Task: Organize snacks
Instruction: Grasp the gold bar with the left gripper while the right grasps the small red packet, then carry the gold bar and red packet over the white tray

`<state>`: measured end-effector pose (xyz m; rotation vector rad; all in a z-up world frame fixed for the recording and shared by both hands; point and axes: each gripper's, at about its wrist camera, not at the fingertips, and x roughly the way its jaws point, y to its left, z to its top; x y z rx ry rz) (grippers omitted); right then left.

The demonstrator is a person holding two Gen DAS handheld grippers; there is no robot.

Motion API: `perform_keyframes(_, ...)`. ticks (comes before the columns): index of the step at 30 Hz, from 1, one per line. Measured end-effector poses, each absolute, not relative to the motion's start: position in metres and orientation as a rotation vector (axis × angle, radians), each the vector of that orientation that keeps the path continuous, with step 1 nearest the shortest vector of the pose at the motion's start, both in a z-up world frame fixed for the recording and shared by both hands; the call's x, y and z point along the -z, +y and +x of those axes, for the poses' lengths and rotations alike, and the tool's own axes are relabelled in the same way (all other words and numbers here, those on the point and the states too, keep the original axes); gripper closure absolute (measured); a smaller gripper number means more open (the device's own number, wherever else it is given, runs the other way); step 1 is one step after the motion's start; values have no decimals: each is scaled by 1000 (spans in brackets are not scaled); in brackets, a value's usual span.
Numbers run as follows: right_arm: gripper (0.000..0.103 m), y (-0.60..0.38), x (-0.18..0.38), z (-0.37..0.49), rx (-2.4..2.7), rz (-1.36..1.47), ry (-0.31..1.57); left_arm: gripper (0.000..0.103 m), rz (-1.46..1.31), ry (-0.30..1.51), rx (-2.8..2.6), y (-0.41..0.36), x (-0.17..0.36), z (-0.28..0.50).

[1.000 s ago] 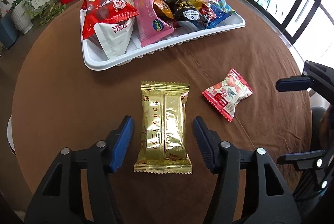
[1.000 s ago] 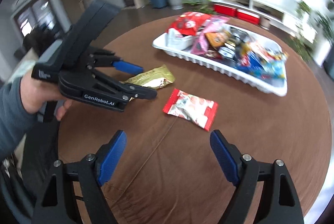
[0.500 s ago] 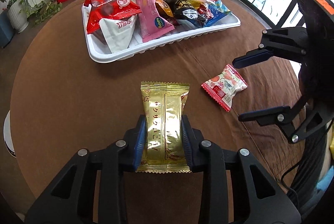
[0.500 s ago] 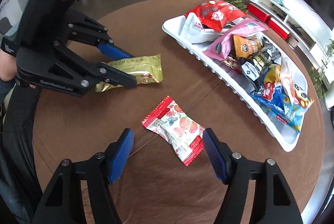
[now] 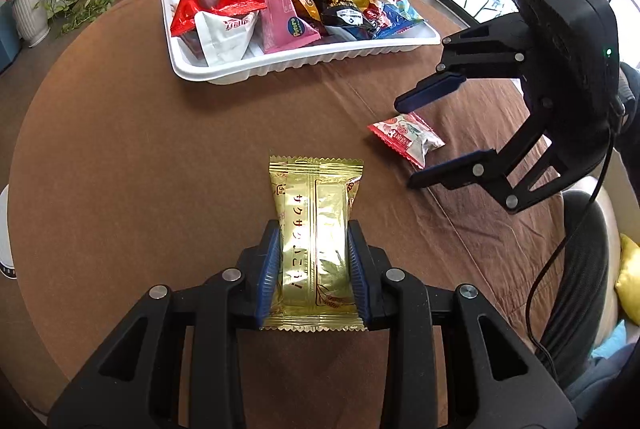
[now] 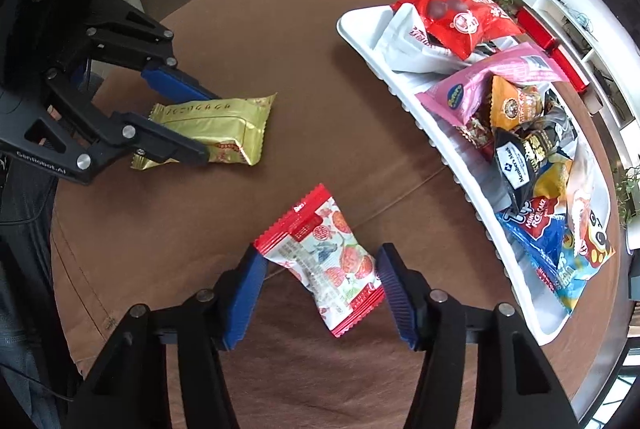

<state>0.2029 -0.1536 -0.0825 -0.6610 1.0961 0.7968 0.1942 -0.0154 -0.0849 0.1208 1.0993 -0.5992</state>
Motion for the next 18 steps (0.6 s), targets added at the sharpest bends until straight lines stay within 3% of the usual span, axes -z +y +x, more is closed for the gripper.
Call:
perform_keyframes(4,53,-150,80,199,-824,-689,1106,73,114,1097,601,-15,85,191)
perform_keyframes(14,53,-130,82,209,-829,-719,1123,73,112,1096,600,-16,84,189)
perform_keyframes(18,62,-122,84,213,-846,-707,1150,73,113,1095,601,-16,84,189)
